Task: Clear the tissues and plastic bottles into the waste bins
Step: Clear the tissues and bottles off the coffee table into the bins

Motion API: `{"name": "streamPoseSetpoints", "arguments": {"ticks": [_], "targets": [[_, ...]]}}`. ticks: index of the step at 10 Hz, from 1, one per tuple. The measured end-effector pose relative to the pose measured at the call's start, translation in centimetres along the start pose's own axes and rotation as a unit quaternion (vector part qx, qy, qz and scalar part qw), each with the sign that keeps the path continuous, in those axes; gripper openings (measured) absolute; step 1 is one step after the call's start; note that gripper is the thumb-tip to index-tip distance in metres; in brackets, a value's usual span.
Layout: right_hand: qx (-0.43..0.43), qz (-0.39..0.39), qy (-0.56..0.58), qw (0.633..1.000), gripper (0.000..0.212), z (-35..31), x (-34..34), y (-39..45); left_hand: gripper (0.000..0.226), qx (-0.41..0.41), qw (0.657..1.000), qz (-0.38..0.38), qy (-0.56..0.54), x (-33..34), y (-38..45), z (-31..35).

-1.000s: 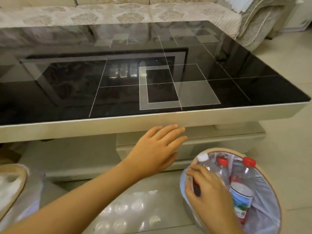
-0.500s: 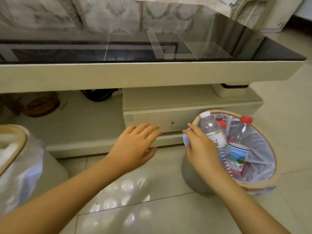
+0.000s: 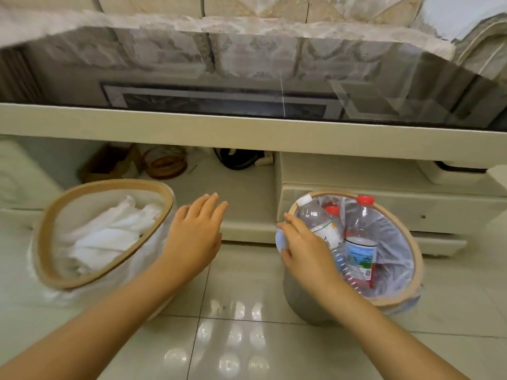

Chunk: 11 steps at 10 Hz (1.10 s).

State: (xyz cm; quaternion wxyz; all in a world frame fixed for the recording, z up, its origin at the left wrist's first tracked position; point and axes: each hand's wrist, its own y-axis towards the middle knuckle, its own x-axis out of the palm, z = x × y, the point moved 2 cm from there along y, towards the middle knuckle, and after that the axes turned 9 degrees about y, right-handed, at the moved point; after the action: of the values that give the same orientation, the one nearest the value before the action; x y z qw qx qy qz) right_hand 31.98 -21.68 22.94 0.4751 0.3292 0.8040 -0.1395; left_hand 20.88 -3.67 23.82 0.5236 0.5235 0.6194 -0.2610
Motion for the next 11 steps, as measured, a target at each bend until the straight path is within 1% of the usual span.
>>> {"name": "streamPoseSetpoints", "arguments": {"ticks": [1, 2, 3, 4, 5, 6, 7, 8, 9, 10, 11], "targets": [[-0.018, -0.019, 0.013, 1.0, 0.052, -2.8, 1.7, 0.8, 0.071, -0.094, 0.994, -0.045, 0.035, 1.3, -1.7, -2.7], [-0.036, -0.031, 0.024, 0.999, 0.055, -4.7, 3.3, 1.5, 0.068, -0.18, 0.983, -0.045, -0.013, 1.8, -2.6, -4.7], [-0.05, -0.043, 0.012, 0.998, 0.058, -5.7, 4.3, 2.0, 0.064, -0.207, 0.966, -0.106, -0.111, 1.4, -2.9, -5.1], [-0.052, -0.043, 0.01, 0.998, 0.058, -6.2, 4.7, 2.4, 0.065, -0.193, 0.968, -0.087, -0.138, 1.6, -2.9, -4.8], [-0.049, -0.043, 0.014, 0.998, 0.062, -6.2, 5.0, 2.7, 0.061, -0.165, 0.968, -0.074, -0.172, 0.9, -2.4, -3.5], [-0.05, -0.053, 0.025, 0.997, 0.066, -6.1, 4.9, 2.9, 0.054, -0.114, 0.972, -0.064, -0.197, -0.1, -1.9, -0.9], [-0.068, -0.05, 0.035, 0.996, 0.061, -5.9, 4.5, 2.7, 0.046, -0.084, 0.971, -0.082, -0.211, 0.0, -0.8, 1.3], [-0.087, -0.041, 0.052, 0.994, 0.055, -5.6, 4.1, 2.3, 0.043, -0.058, 0.972, -0.105, -0.204, 0.1, -0.3, 2.4], [-0.095, -0.046, 0.061, 0.993, 0.058, -5.4, 3.5, 2.0, 0.04, -0.057, 0.971, -0.056, -0.226, -0.3, -0.5, 2.4], [-0.105, -0.058, 0.07, 0.99, 0.06, -5.5, 2.7, 1.9, 0.03, -0.085, 0.967, -0.036, -0.236, -0.5, -0.2, 2.3], [-0.113, -0.076, 0.078, 0.988, 0.059, -5.5, 1.8, 1.9, 0.027, -0.079, 0.977, -0.047, -0.194, -0.8, 0.1, 2.1]]}}
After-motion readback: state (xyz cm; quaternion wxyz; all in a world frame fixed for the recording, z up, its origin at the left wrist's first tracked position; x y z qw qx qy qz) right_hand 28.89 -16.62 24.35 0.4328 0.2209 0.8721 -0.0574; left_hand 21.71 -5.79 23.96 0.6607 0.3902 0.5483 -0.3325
